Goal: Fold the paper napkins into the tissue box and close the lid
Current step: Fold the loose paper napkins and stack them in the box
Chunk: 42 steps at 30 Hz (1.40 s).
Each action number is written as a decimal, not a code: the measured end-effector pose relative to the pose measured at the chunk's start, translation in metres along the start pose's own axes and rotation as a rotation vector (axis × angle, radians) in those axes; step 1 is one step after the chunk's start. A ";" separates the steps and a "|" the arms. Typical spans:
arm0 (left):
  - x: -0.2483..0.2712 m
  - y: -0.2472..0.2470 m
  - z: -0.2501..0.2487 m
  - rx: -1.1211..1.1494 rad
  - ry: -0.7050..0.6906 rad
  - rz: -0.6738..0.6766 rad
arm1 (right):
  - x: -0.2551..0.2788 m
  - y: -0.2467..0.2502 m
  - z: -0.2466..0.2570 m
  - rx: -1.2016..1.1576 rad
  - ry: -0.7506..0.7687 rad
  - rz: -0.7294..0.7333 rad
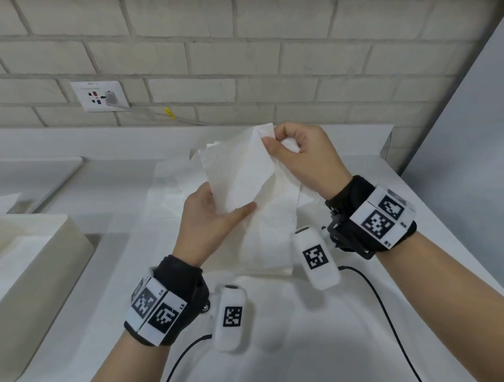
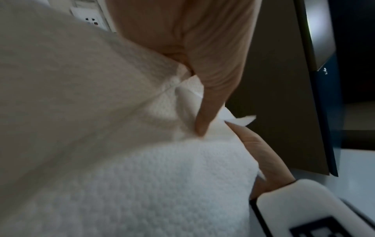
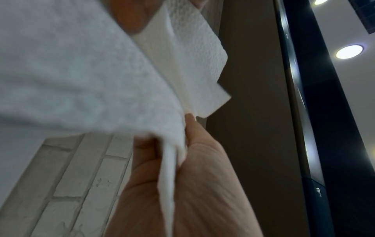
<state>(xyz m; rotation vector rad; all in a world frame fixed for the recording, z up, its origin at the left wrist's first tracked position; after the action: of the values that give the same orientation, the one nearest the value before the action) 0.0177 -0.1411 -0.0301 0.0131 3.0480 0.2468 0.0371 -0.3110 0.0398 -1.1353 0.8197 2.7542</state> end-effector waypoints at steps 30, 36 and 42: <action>-0.024 0.064 0.018 0.250 0.091 -0.495 | 0.010 0.035 -0.002 -0.046 0.060 0.247; -0.010 0.037 0.008 0.137 -0.016 -0.300 | 0.002 0.020 0.022 -0.125 0.098 0.314; 0.016 0.003 -0.005 0.160 -0.029 -0.080 | -0.002 -0.009 0.020 0.081 0.031 0.261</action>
<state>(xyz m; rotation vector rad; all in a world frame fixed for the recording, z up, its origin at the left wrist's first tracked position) 0.0009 -0.1389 -0.0264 -0.0942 3.0222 -0.0023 0.0277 -0.2930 0.0486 -1.1324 1.1487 2.8799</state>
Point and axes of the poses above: each hand's wrist, its own x-axis away from the middle knuckle, its own y-axis out of the back of the hand, z = x × y, the point moved 1 cm from there along -x, towards the middle knuckle, and after that the axes turned 14 degrees about y, right-handed, at the moved point
